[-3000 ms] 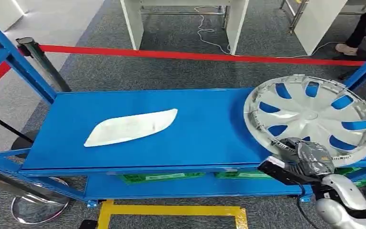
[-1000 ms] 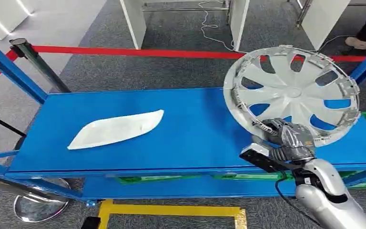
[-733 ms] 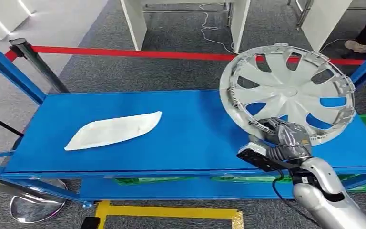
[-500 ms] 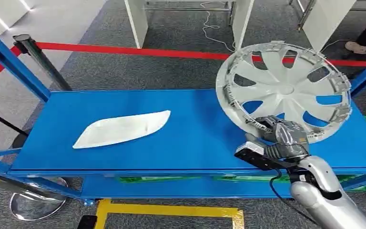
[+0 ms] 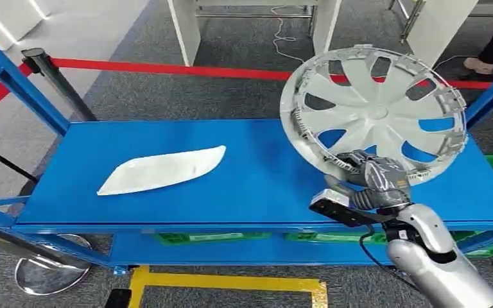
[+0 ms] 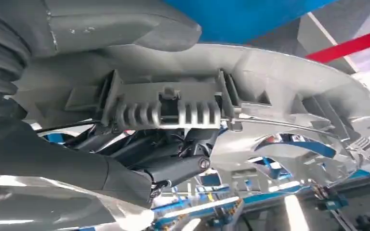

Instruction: Take the parts from the cabinet and place them on the table.

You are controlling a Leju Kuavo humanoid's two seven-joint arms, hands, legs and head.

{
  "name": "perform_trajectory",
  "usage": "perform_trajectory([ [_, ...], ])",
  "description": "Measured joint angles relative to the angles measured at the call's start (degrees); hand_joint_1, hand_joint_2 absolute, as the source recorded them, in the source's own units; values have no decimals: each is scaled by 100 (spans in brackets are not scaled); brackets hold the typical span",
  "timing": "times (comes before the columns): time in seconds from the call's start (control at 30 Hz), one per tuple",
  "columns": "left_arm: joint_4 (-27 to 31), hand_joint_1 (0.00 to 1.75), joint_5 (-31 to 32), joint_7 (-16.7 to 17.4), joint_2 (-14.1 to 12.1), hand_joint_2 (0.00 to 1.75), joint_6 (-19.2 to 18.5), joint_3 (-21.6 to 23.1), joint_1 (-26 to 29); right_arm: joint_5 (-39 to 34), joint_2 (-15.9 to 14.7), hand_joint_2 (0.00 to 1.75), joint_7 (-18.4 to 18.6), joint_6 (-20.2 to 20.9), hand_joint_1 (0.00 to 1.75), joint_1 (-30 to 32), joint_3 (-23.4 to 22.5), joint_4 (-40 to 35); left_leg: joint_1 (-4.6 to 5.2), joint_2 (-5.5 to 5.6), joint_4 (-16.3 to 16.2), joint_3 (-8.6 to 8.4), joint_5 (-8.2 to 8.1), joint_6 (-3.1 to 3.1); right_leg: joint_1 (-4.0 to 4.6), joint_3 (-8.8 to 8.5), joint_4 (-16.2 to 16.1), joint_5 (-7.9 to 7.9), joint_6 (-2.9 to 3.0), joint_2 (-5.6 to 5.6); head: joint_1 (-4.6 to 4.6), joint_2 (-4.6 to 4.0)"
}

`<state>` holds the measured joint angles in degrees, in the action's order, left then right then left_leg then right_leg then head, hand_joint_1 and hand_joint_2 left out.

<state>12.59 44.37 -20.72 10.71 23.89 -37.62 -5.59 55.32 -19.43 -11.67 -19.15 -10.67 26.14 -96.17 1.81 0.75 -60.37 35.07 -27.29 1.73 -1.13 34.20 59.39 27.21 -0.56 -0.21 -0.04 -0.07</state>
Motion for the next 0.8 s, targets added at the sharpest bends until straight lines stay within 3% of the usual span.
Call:
perform_trajectory([
  [0.03, 0, 0, 0, 0, 6, 175, 4, -6, -3, 9, 2, 175, 9, 0, 175, -38, 24, -4, -22, -8, -268, 88, -259, -54, -6, 29, -4, -28, 42, -5, -22, 0],
  [0.1, 0, 0, -13, 0, 9, 175, 20, -13, -9, 33, 7, 175, 33, 11, 175, -103, 59, -7, -90, -11, -1142, 381, -789, -126, -4, 114, -1, -84, 51, -17, -20, 0],
  [0.13, 0, 0, -15, 0, 11, 175, 26, -20, -8, 48, 9, 175, 37, 15, 175, -123, 79, -7, -111, -12, -1492, 477, -953, -142, -4, 158, 2, -116, 49, -27, -17, 0],
  [0.17, 0, 0, -18, 0, 15, 175, 35, -26, -6, 57, 9, 175, 42, 15, 175, -136, 96, -4, -126, -13, -1613, 470, -983, -150, -4, 205, 2, -149, 42, -34, -20, 0],
  [0.2, 0, 0, -17, 2, 15, 175, 48, -39, -6, 59, 9, 175, 50, 15, 175, -138, 114, 0, -141, -13, -1466, 331, -887, -152, -4, 251, 2, -185, 30, -37, -20, 0],
  [0.23, 0, 0, -17, 2, 15, 175, 72, -70, -9, 59, 9, 175, 55, 15, 175, -141, 137, 0, -149, -14, -1077, 79, -701, -147, -6, 292, 2, -223, 10, -38, -17, 0],
  [0.3, 0, 0, -15, 2, 13, 175, 101, -87, -15, 59, 9, 175, 65, 9, 175, -148, 173, 0, -150, -13, -7, -591, -333, -119, -17, 329, 1, -290, -46, -38, -20, 0],
  [0.33, 0, 0, -13, 4, 15, 175, 103, -94, -27, 59, 9, 175, 74, 4, 175, -149, 184, 0, -131, -9, 226, -697, -425, -117, -3, 351, 4, -321, -85, -40, -22, 0],
  [0.4, 0, 0, -13, 4, 15, 175, 114, -114, -28, 61, 9, 175, 83, 0, 175, -179, 210, 4, -98, -2, 198, -606, -352, -75, -18, 387, -5, -409, -160, -48, -13, 0],
  [0.47, 0, 0, -11, 15, 15, 175, 125, -120, -20, 68, 11, 175, 83, 0, 175, -181, 245, 4, -71, -4, 231, -570, -246, 16, -35, 378, -61, -511, -257, -47, -13, 0],
  [0.5, 0, 0, -7, 15, 20, 175, 129, -120, -32, 68, 9, 175, 81, -2, 175, -183, 249, 9, -108, -38, 286, -542, -161, 57, -60, 456, -26, -424, -262, -25, -11, 0],
  [0.53, 0, 0, -7, 15, 20, 175, 133, -120, -44, 68, 11, 175, 85, -2, 175, -194, 258, 13, -101, -37, 292, -474, -96, 106, -43, 561, 126, -154, -254, -16, -2, 0],
  [0.6, 0, 0, -9, 15, 22, 175, 133, -122, -50, 68, 9, 175, 83, -4, 175, -212, 271, 20, -83, -43, 287, -327, 7, 148, -23, 767, 952, 490, -254, 2, 11, 0],
  [0.63, 0, 0, -9, 15, 22, 175, 133, -122, -45, 68, 9, 175, 83, -4, 175, -209, 278, 24, -67, -46, 282, -253, 63, 162, -10, 857, 1382, 700, -255, 1, 2, 0],
  [0.67, 0, 0, -11, 15, 17, 175, 136, -125, -42, 68, 9, 175, 83, -7, 175, -205, 280, 35, -52, -48, 274, -175, 120, 169, 2, 874, 1655, 726, -251, 2, 13, 0],
  [0.7, 0, 0, -13, 15, 15, 175, 138, -131, -40, 68, 9, 175, 85, -9, 175, -201, 280, 48, -38, -49, 272, -103, 167, 173, 11, 784, 1678, 608, -236, 2, 7, 0],
  [0.73, 0, 0, -13, 17, 13, 175, 142, -142, -40, 68, 9, 175, 87, -11, 175, -200, 280, 57, -23, -49, 267, -35, 217, 173, 24, 594, 1494, 430, -208, 1, 11, 0],
  [0.77, 0, 0, -15, 17, 11, 175, 149, -148, -39, 66, 9, 175, 90, -13, 175, -200, 280, 57, -8, -47, 259, 34, 266, 171, 44, 280, 1095, 242, -167, 2, 7, 0],
  [0.8, 0, 0, -15, 15, 11, 175, 157, -151, -39, 63, 9, 175, 90, -15, 175, -201, 280, 57, -1, -43, 246, 71, 308, 164, 63, -108, 557, 157, -121, 3, 7, 0],
])
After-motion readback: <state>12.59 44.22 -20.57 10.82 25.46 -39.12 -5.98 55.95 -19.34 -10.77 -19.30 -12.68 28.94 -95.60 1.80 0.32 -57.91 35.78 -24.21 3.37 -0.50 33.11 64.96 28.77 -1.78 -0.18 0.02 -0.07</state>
